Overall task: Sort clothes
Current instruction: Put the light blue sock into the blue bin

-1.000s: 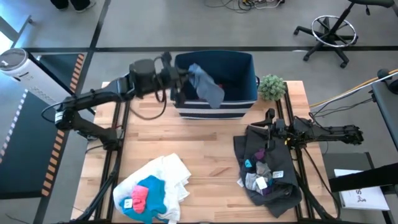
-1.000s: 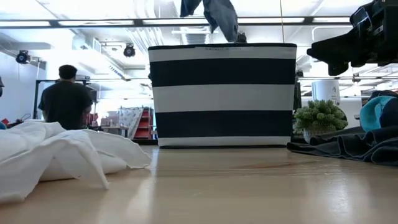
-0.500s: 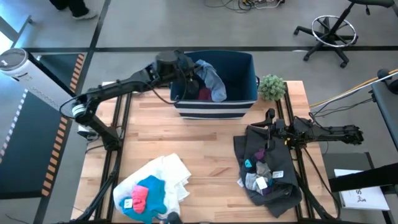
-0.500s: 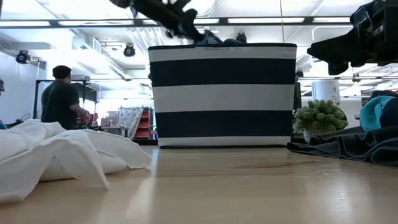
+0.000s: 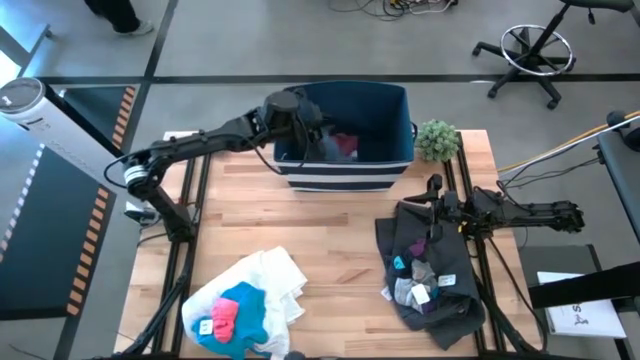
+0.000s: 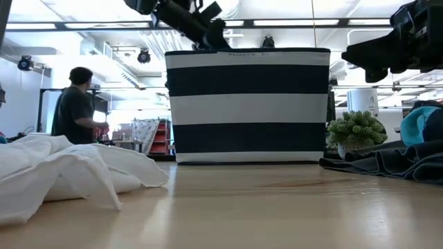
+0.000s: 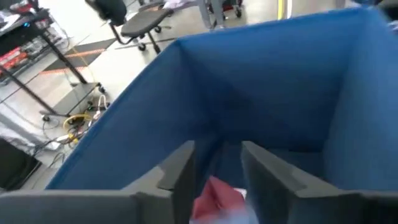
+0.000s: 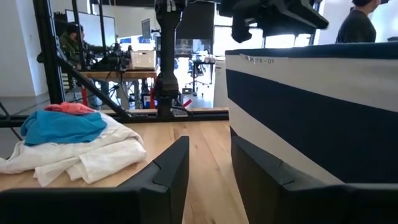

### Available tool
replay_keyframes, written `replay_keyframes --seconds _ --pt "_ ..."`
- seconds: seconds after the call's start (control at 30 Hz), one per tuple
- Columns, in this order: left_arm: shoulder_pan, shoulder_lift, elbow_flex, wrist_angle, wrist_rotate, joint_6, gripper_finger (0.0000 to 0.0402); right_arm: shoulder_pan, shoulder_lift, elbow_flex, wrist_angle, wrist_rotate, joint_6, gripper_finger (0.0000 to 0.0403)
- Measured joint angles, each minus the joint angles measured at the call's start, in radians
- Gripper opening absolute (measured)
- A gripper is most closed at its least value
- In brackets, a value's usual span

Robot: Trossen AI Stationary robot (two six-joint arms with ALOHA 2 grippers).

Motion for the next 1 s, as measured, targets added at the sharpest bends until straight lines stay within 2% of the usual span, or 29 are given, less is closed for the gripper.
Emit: replay_keyframes --seconds 0.2,0.37,0.6,0.73,0.9,1.0 --pt "-0.088 -0.038 0.0 -0.005 0.004 0.024 0.0204 0.0 0.0 0.0 0.044 0.0 0.069 0.0115" --pt "-0.182 -0.038 -0.006 0.022 0.029 0.062 0.0228 0.0 0.026 0.005 0.038 -0.001 0.114 0.0117" --pt "-0.273 -0.074 -0.152 0.243 0.029 0.122 0.0207 0.0 0.142 0.047 0.047 -0.037 0.148 0.0145" --pt "-0.286 -0.153 -0.297 0.39 0.029 0.099 0.0192 0.0 0.235 0.107 0.05 -0.055 0.147 0.0161" --pt "-0.315 -0.277 -0.48 0.468 0.027 0.053 0.0181 0.0 0.376 0.2 0.029 -0.112 0.169 0.0171" --pt "-0.354 -0.363 -0.568 0.474 0.027 0.041 0.0174 0.001 0.467 0.28 -0.045 -0.17 0.194 0.0175"
